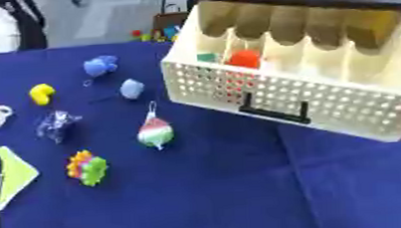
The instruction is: Pick up objects from table and place into drawer.
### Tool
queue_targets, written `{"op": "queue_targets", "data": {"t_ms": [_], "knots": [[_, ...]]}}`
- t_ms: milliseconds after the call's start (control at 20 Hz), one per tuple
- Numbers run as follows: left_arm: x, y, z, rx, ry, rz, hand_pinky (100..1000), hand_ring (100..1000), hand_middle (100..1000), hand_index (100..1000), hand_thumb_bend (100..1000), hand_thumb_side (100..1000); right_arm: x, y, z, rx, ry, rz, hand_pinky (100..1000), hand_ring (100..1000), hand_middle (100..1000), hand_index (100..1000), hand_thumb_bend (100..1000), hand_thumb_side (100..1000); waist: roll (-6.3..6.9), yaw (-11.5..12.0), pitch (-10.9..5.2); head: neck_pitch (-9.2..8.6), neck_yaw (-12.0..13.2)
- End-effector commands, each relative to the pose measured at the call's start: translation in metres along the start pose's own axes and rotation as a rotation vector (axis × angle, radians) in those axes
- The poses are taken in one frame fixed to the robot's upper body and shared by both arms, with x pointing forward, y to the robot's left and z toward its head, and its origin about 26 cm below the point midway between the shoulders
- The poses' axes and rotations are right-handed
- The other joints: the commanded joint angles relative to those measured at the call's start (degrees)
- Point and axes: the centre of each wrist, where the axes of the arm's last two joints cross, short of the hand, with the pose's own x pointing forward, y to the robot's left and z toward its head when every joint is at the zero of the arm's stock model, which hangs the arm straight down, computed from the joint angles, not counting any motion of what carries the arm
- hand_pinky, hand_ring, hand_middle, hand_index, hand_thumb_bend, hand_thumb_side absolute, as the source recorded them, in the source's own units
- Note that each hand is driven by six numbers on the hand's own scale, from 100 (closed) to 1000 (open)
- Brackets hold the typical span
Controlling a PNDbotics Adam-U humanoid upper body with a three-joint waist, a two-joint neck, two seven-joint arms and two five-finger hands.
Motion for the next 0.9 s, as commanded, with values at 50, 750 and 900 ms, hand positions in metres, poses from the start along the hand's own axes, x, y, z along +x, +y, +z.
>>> {"op": "queue_targets", "data": {"t_ms": [50,750,900], "knots": [[0.004,0.0,-0.007,-0.002,-0.032,0.004,501,661,664,840,368,899,-0.001,-0.002,-0.014,0.004,-0.069,-0.007,516,566,626,730,100,734,-0.19,-0.07,-1.19,-0.85,-0.01],[0.004,0.001,-0.006,-0.012,-0.026,0.004,502,656,665,840,368,896,-0.001,-0.006,-0.038,0.543,-0.111,0.259,100,461,301,755,124,829,-0.41,-0.88,-2.24,-0.24,-0.21],[0.004,0.0,-0.005,-0.019,-0.023,0.006,503,656,666,840,369,896,0.001,-0.005,-0.046,0.74,-0.127,0.345,100,456,220,759,123,846,-0.6,-1.09,-2.68,-0.07,-0.38]]}}
